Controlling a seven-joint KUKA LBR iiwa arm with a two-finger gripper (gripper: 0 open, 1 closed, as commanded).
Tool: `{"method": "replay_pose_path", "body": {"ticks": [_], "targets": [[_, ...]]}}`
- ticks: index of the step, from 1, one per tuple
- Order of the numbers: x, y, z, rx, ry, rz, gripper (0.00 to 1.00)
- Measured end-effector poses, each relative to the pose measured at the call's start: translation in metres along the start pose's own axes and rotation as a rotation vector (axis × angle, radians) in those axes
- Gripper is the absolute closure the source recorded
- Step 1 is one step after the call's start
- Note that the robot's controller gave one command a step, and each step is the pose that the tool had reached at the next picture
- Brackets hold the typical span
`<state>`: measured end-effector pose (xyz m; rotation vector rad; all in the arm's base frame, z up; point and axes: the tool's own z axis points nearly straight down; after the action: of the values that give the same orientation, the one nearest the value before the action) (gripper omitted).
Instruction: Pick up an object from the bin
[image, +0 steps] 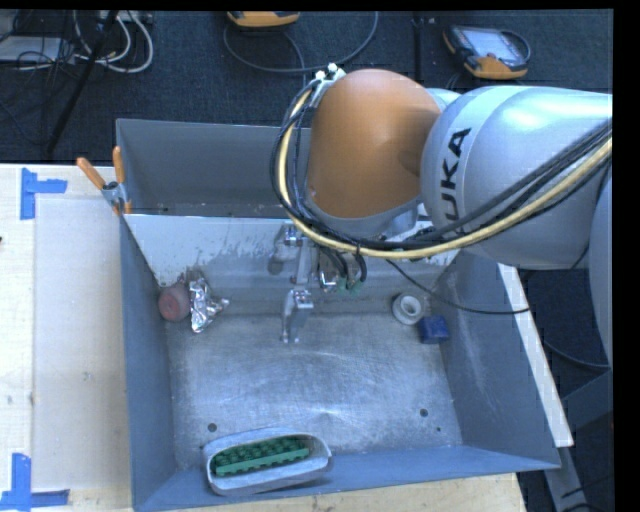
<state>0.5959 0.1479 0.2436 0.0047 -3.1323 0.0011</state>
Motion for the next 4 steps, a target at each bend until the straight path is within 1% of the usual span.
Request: {"method": "replay_pose_path", "body": {"ticks": [1,2,3,4], "targets": [[0.115,-0.061,0.090,0.001,0.003,-0.240,0.00],[0.126,0.007,0.116,0.001,0.000,-0.435,0.00],[0.118,0.026,0.162,0.002,-0.019,-0.372,0.00],[0.118,0.063,0.166,0.001,-0.025,-0.344,0.00]]}}
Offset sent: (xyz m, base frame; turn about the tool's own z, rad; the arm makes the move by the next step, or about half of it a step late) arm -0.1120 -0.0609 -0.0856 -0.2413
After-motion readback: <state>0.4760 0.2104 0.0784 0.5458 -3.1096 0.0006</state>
